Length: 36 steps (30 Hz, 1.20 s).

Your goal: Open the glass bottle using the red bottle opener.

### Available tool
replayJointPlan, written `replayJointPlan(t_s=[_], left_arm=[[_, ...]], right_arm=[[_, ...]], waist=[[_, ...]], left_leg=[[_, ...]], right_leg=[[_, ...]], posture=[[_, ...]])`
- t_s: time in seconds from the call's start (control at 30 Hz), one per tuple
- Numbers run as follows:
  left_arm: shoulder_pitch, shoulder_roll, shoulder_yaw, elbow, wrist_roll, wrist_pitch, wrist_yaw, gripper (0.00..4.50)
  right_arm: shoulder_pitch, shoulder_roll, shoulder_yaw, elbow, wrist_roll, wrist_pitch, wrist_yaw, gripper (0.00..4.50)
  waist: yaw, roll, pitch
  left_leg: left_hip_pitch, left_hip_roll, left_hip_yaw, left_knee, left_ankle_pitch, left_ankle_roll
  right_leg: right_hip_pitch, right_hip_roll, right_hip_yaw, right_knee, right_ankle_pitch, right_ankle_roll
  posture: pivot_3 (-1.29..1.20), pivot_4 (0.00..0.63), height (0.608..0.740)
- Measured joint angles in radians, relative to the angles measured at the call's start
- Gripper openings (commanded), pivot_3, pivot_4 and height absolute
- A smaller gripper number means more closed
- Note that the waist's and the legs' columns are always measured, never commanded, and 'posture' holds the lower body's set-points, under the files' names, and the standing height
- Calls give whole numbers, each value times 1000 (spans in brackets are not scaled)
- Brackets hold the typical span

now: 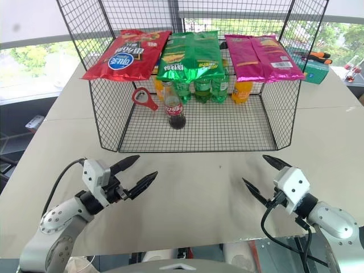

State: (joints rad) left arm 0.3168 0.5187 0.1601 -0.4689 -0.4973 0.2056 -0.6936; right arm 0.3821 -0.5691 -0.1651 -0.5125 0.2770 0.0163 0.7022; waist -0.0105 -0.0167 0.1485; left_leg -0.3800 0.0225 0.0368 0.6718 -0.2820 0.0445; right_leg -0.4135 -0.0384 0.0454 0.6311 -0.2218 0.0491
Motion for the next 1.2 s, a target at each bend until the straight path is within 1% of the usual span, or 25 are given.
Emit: replayJointPlan(t_s=[0.1, 0.17, 0.3, 0.53, 0.6, 0.67, 0.77, 0.97, 1.0, 1.03, 1.07, 1.13, 1.17, 1.2], left_arm=[[-25, -9, 0, -1, -7, 24, 26, 4431], [-117, -39, -1, -3, -18, 63, 82, 4431], [-208, -68, -1, -15, -36, 116, 154, 4431], [-332, -98, 2, -11, -35, 189, 271, 4431], [-392, -99, 8, 16, -8, 222, 333, 4431], [-409, -97, 19, 26, 10, 228, 356, 4431], [-476, -92, 29, 76, 58, 235, 400, 4431], [-578, -89, 28, 154, 96, 229, 405, 4431], [-592, -89, 27, 167, 101, 225, 397, 3925], [-603, -89, 26, 178, 102, 222, 384, 3615], [-609, -90, 25, 183, 101, 222, 374, 3095], [-612, -90, 23, 185, 101, 220, 357, 2558], [-612, -90, 22, 185, 101, 218, 344, 1988], [-612, -90, 22, 185, 101, 217, 338, 1568]], right_arm=[[-19, 25, 10, -1, 1, -2, -9, 4500], [-85, 73, 69, -31, 5, -20, -20, 4500], [-138, 104, 121, -129, 32, -62, -18, 4500], [-190, 85, 131, -211, 129, -14, -14, 4500], [-214, 66, 130, -238, 160, 23, -18, 4500], [-221, 64, 127, -245, 167, 35, -26, 4500], [-224, 61, 127, -255, 168, 61, -45, 4500], [-226, 62, 129, -256, 156, 79, -68, 4500], [-227, 62, 129, -256, 153, 81, -72, 4500], [-226, 62, 129, -256, 150, 82, -76, 4500], [-224, 62, 129, -256, 147, 82, -76, 4500], [-215, 62, 129, -256, 141, 80, -76, 4500], [-202, 62, 129, -256, 136, 76, -76, 4500], [-197, 62, 129, -256, 132, 74, -76, 4500]], waist=[[0, 0, 0], [0, 0, 1], [0, 0, 0], [1, -1, 0], [1, -1, 0], [0, -1, 0], [1, -2, 0], [1, -2, 0], [1, -2, 0], [1, -2, 0], [0, -2, 0], [0, -2, 0], [0, -2, 0], [0, -2, 0]], left_leg=[[0, 0, 0, 0, 0, 0], [0, 0, -1, 2, 0, 0], [0, 0, -2, 2, 0, 0], [0, -1, -3, 2, 0, 0], [0, -1, -3, 2, 0, 0], [1, -1, -3, 2, 0, 0], [0, -1, -4, 2, 0, 0], [0, -1, -3, 2, 0, 0], [0, -1, -3, 2, 0, 0], [0, -1, -3, 2, 0, 0], [0, -1, -3, 2, 0, 0], [0, -1, -4, 2, 0, 0], [0, -1, -4, 2, 0, 0], [0, -1, -4, 2, 0, 0]], right_leg=[[0, 0, 0, 0, 0, 0], [0, 1, -1, 3, -1, 1], [0, 1, -1, 5, 0, 0], [0, 1, 0, 5, 0, 0], [0, 1, -1, 5, 0, 0], [0, 2, -1, 5, 0, 0], [0, 2, -1, 6, 0, 0], [0, 2, -1, 5, 1, 0], [0, 2, -1, 5, 1, 0], [0, 2, -1, 5, 1, 0], [0, 2, -1, 5, 1, 0], [0, 2, -1, 5, 1, 0], [0, 2, -1, 5, 1, 0], [0, 2, -1, 5, 1, 0]], posture=[[0, 150, 740], [0, 150, 740], [0, 150, 740], [0, 150, 740], [0, 150, 740], [0, 150, 740], [0, 150, 740], [0, 150, 740], [0, 150, 740], [0, 150, 740], [0, 150, 740], [0, 150, 740], [0, 150, 740], [0, 150, 740]])
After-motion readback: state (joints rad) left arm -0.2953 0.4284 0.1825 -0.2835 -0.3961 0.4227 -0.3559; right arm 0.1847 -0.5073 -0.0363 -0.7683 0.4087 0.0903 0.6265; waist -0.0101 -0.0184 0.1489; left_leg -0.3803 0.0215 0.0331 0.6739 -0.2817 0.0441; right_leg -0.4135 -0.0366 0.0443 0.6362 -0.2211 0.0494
